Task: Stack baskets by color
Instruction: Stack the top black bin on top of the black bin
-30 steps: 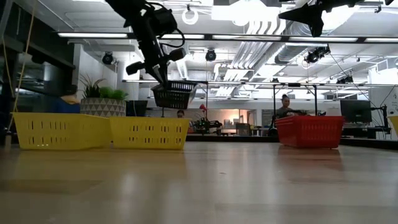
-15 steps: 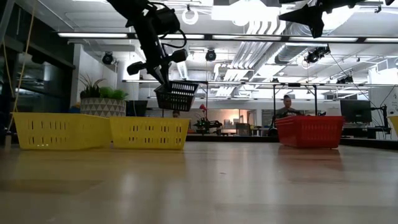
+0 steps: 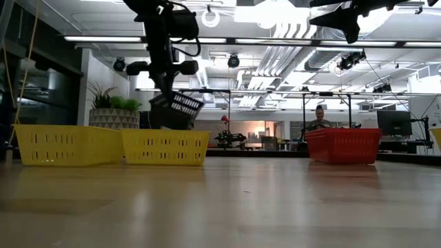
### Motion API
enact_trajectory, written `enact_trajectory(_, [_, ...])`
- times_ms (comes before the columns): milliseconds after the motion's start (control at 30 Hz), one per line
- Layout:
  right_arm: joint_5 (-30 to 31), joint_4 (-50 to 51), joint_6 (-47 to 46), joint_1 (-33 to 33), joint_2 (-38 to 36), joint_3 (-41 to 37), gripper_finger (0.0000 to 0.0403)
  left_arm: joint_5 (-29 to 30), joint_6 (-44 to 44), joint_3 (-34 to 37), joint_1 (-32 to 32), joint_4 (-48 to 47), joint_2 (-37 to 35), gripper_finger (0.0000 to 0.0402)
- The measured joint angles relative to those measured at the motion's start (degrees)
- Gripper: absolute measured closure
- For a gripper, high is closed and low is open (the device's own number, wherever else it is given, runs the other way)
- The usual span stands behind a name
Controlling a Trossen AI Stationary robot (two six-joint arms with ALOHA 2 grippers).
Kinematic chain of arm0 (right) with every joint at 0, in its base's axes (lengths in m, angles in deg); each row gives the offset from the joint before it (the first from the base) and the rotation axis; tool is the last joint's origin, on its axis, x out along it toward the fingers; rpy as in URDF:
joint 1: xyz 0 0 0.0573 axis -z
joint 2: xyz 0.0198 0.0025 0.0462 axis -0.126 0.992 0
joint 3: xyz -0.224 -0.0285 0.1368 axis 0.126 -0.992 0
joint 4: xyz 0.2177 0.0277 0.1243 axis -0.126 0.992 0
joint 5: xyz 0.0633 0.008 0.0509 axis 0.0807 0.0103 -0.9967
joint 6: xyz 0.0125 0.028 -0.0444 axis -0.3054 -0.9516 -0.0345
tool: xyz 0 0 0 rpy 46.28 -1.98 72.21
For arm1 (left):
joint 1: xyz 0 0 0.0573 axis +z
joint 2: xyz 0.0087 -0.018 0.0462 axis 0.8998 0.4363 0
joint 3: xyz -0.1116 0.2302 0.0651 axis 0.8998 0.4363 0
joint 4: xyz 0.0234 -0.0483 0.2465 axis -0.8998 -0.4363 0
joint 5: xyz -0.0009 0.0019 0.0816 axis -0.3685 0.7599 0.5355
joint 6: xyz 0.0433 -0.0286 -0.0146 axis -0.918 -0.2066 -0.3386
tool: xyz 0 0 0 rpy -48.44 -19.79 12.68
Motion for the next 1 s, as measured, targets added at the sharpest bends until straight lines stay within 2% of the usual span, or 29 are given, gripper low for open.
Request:
enact_trajectory(167, [-0.02,1.29,-1.02,0.00,0.00,0.00,0.0218,0.42,0.44,1.45,-1.24,3.69,-0.61,0.0401])
enact_trajectory(367, [-0.01,2.01,-1.04,0.00,0.00,0.00,0.0218,-0.55,5.04,14.03,-1.68,12.61,-8.43,0.0401])
enact_trajectory(533, [0.00,2.03,-1.15,0.02,0.00,0.00,0.0218,-1.68,1.99,20.46,-1.12,22.73,-14.72,0.0401])
enact_trajectory(733, [0.00,2.03,-3.46,0.02,0.01,0.00,0.0218,-7.30,0.52,20.64,1.90,27.07,-10.59,0.0401])
enact_trajectory(900, [0.00,2.04,-4.05,0.00,0.01,0.00,0.0218,-9.14,1.78,20.68,2.17,28.07,-7.02,0.0401])
enact_trajectory(1000, [0.00,2.03,-4.05,0.01,0.02,0.00,0.0218,-8.30,1.43,20.68,1.87,25.93,-6.16,0.0401])
